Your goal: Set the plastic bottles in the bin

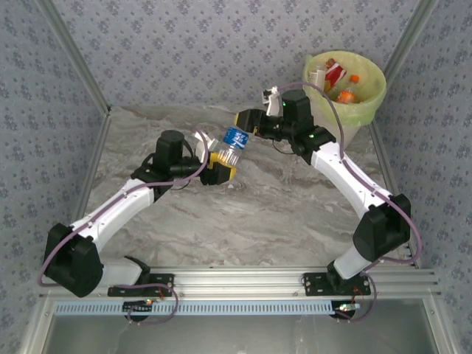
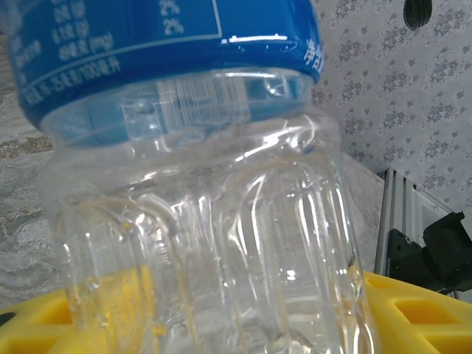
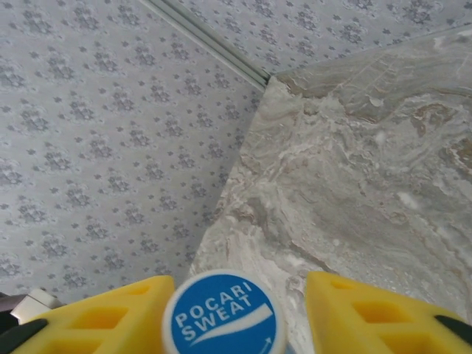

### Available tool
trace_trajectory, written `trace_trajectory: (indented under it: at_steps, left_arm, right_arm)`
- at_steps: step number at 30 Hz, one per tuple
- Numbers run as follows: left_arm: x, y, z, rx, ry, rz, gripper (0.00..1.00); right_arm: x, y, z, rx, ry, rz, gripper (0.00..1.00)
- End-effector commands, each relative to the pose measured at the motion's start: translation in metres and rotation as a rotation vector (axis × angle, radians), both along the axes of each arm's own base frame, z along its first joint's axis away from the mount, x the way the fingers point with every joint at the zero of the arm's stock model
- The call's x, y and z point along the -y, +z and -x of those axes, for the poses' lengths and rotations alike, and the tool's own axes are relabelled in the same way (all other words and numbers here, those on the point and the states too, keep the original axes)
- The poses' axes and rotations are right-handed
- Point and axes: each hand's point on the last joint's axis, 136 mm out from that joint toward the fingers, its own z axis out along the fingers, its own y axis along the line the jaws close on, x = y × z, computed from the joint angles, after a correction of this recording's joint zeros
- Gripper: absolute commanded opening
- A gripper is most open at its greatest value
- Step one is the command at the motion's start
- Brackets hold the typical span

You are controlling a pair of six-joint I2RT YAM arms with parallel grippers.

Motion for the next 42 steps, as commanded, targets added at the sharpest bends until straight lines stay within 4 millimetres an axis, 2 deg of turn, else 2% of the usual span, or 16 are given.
trace_trajectory:
  at_steps: [1,5,10,12,14,15,16,17,19,22,27,31,34,39,42]
  left_arm:
    - [0.005,0.014,0.001,0.052,-0.034,0.031,0.01]
    - [0.005,0.012,-0.001,0.047,-0.031,0.028,0.02]
    - [0.005,0.011,-0.003,0.036,-0.015,0.026,0.03]
    - [0.004,0.009,-0.005,0.032,-0.005,0.020,0.04]
    - [0.003,0.006,-0.006,0.025,0.006,0.011,0.10]
    - [0.002,0.004,-0.007,0.023,0.014,0.006,0.16]
    - [0.001,0.002,-0.009,0.020,0.031,0.000,0.31]
    - [-0.001,0.000,-0.011,0.016,0.050,-0.008,0.52]
    - [-0.005,-0.003,-0.014,0.016,0.083,-0.020,0.80]
    - [-0.012,-0.007,-0.019,0.023,0.140,-0.034,0.98]
    - [-0.030,-0.005,-0.025,0.037,0.229,-0.019,1.00]
    - [-0.055,-0.001,-0.031,0.072,0.356,-0.004,0.99]
    - [-0.087,-0.002,-0.043,0.098,0.543,-0.028,1.00]
    - [-0.166,-0.019,-0.061,0.026,0.949,-0.103,1.00]
    - [-0.193,-0.027,-0.060,-0.012,1.059,-0.102,1.00]
  right_arm:
    - [-0.001,0.017,0.000,0.032,0.002,-0.039,0.44]
    - [-0.001,0.020,0.004,0.054,0.007,-0.045,0.22]
    - [-0.001,0.022,0.009,0.070,0.020,-0.041,0.00]
    - [-0.001,0.021,0.010,0.070,0.020,-0.037,0.00]
    - [-0.001,0.019,0.011,0.067,0.016,-0.034,0.00]
    - [0.000,0.018,0.011,0.066,0.012,-0.031,0.00]
    - [0.001,0.016,0.010,0.063,0.007,-0.025,0.00]
    - [0.002,0.015,0.010,0.061,0.000,-0.017,0.00]
    - [0.006,0.012,0.007,0.064,-0.020,0.002,0.00]
    - [0.012,0.009,0.004,0.066,-0.049,0.029,0.00]
    - [0.028,0.007,-0.001,0.063,-0.110,0.080,0.00]
    - [0.044,0.008,-0.005,0.100,-0.150,0.142,0.00]
    - [0.058,0.011,-0.006,0.117,-0.191,0.173,0.00]
    - [0.094,0.028,-0.011,0.175,-0.286,0.240,0.00]
    - [0.119,0.044,-0.018,0.226,-0.349,0.303,0.00]
